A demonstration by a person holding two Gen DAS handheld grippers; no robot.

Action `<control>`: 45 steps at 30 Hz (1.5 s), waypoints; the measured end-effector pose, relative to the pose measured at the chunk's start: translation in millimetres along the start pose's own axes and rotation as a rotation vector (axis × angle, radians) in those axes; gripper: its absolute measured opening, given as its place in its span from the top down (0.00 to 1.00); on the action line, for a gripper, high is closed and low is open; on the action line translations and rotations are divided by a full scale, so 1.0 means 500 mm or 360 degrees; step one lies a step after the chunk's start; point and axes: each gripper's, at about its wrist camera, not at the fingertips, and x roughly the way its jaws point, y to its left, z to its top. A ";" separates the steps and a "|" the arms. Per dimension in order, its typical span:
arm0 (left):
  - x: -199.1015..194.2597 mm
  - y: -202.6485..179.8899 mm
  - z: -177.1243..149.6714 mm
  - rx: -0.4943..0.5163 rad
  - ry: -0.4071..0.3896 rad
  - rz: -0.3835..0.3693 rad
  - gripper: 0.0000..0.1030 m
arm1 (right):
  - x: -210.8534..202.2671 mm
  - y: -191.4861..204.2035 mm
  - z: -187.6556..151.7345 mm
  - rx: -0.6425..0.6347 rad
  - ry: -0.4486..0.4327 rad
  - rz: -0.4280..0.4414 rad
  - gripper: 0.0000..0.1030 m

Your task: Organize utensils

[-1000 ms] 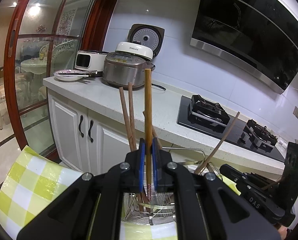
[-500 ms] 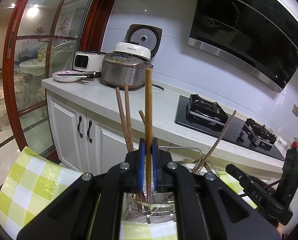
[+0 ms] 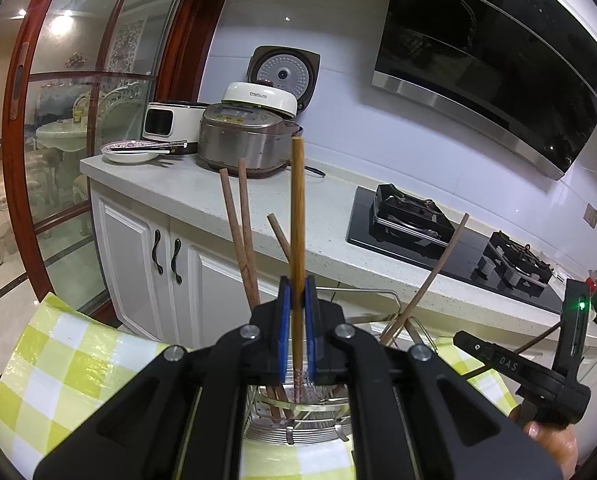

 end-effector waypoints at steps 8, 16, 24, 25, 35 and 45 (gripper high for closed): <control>0.001 0.005 0.002 -0.0007 -0.0002 0.0008 0.93 | -0.002 -0.001 0.043 0.0098 0.0052 -0.0024 0.98; -0.003 0.003 0.003 -0.0010 -0.0005 -0.0008 0.93 | 0.019 0.000 0.053 0.0070 0.0201 -0.0006 0.97; -0.003 0.005 0.006 -0.0007 -0.0007 -0.0009 0.93 | 0.029 -0.056 0.010 0.0264 0.0262 -0.0078 0.19; -0.001 0.003 0.007 -0.0008 -0.0006 -0.0012 0.93 | 0.031 -0.063 0.006 0.0284 0.0296 -0.0064 0.19; -0.006 0.000 0.005 -0.0008 -0.0003 -0.0019 0.93 | 0.048 -0.108 -0.052 0.0390 0.0599 0.0025 0.75; -0.020 -0.005 0.010 0.0000 -0.0019 -0.0011 0.93 | 0.012 -0.094 -0.039 0.0219 0.0471 0.0060 0.86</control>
